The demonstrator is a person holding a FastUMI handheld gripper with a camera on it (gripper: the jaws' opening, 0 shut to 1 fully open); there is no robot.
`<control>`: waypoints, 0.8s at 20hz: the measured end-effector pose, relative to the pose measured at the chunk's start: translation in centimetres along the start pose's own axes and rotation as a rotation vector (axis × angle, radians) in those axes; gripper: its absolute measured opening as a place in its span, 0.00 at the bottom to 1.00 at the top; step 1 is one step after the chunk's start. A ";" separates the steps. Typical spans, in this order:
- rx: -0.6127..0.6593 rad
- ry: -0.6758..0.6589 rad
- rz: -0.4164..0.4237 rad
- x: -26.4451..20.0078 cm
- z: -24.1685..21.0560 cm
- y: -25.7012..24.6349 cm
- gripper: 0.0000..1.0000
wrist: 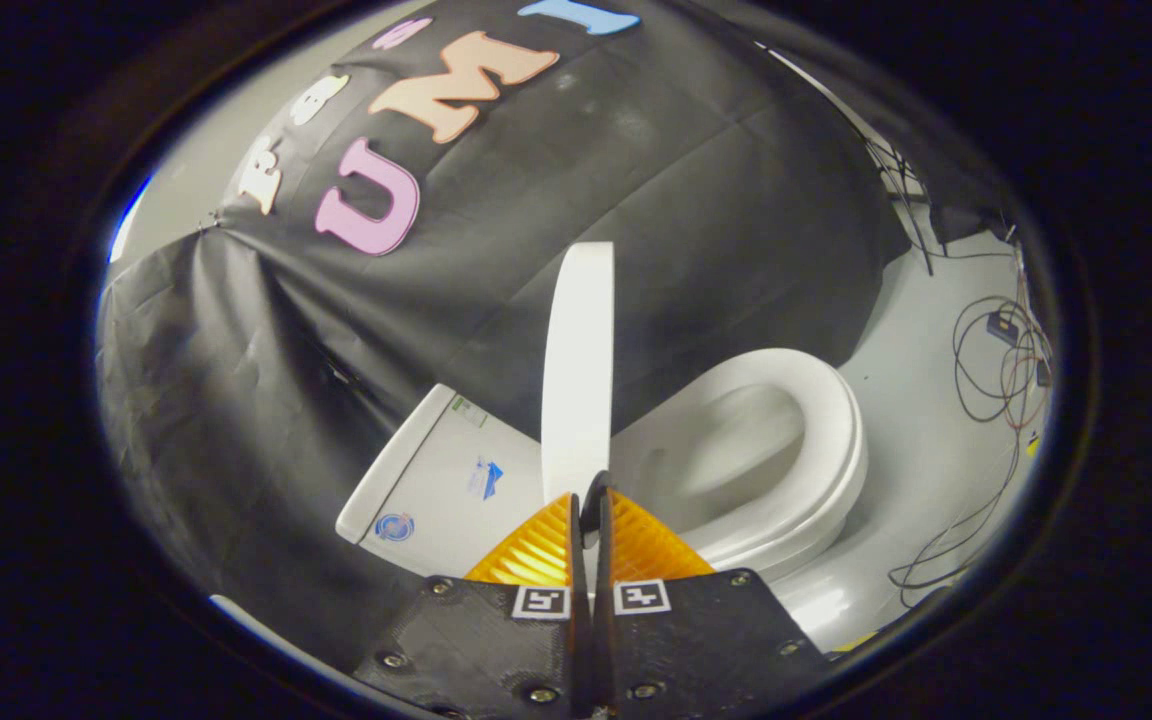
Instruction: Open the toilet lid.
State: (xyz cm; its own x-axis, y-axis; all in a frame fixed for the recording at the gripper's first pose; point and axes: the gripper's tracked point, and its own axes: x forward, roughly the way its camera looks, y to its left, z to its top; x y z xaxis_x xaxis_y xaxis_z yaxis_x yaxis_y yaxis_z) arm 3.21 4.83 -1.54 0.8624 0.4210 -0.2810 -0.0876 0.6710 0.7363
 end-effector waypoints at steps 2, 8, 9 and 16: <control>-0.036 -0.002 -0.008 0.0 0.0 0.5 0.02; -0.104 -0.015 -0.041 0.0 -0.1 1.3 0.02; -0.120 -0.017 -0.053 0.0 -0.1 1.2 0.02; -0.216 -0.037 -0.128 0.0 -0.1 1.2 0.02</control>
State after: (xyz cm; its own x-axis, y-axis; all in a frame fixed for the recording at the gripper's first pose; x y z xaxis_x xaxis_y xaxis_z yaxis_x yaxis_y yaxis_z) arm 3.05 5.75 -0.71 0.8906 0.3045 -0.3379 -0.0779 0.8339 0.5464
